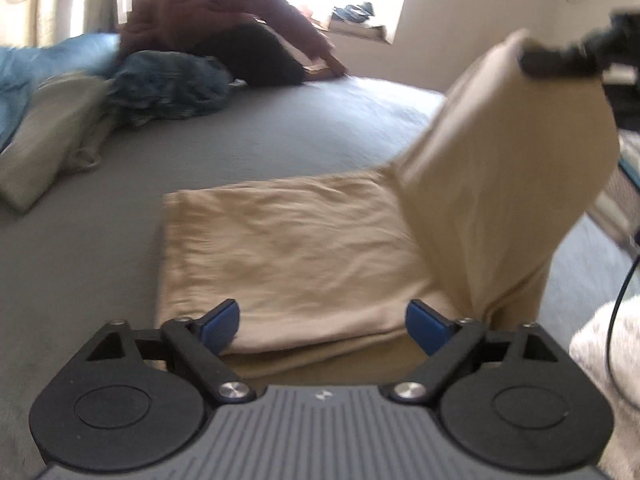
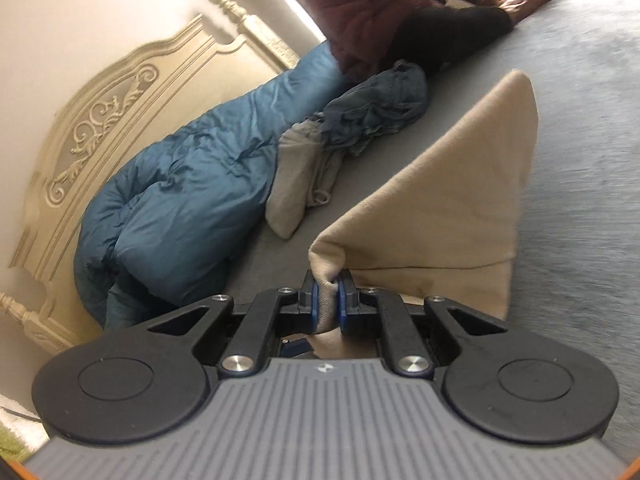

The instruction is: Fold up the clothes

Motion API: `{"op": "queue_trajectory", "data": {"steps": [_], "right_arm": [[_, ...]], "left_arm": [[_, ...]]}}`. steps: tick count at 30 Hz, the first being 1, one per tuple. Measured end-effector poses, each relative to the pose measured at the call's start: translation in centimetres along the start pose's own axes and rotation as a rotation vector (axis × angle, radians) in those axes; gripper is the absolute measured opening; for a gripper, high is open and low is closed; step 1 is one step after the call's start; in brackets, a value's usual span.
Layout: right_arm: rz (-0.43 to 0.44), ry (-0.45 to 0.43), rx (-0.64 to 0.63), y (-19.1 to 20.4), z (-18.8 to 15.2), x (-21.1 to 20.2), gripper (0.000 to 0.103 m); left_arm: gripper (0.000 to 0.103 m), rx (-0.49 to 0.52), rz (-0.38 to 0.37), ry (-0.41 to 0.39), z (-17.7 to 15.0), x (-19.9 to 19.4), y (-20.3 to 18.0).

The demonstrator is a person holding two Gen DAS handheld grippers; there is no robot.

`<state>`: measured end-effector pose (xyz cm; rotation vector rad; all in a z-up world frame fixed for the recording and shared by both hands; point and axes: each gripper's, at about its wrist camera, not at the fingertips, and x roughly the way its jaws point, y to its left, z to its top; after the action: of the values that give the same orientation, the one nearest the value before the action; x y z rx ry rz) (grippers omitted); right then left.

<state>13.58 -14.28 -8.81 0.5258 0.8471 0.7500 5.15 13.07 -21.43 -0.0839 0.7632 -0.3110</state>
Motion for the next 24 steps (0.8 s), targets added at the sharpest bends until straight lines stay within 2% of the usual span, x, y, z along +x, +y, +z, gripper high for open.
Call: {"op": "queue_trajectory", "data": {"steps": [2,4,7,10,12,18,21,24], "right_arm": [[0.015,0.014,-0.004,0.4,0.0,1.3,0.008],[0.024,0.027,-0.001,0.6,0.1,2.4,0.008],[0.032,0.034,0.008,0.7,0.1,3.3,0.008],[0.039,0.038,0.018,0.7,0.0,4.0,0.008],[0.043,0.044,0.021,0.8,0.0,4.7,0.008],[0.050,0.123,-0.007,1.6,-0.8,9.2,0.008],[0.040,0.162,-0.006,1.2,-1.6,12.4,0.013],[0.036,0.187,0.042,0.2,-2.4,15.3,0.015]], "left_arm": [[0.072,-0.052,-0.001,-0.009,0.0,0.0,1.4],[0.068,-0.058,0.009,-0.022,-0.1,0.2,1.8],[0.068,0.038,0.030,-0.019,-0.3,1.2,1.0],[0.068,0.162,0.093,-0.006,-1.2,2.3,-0.6],[0.068,0.177,0.102,-0.016,-1.4,2.2,-0.8],[0.064,-0.016,0.050,-0.062,-1.2,-0.6,2.4],[0.063,-0.148,0.050,-0.077,-1.9,-2.4,4.9],[0.061,-0.322,0.014,-0.083,-2.8,-3.5,7.8]]}}
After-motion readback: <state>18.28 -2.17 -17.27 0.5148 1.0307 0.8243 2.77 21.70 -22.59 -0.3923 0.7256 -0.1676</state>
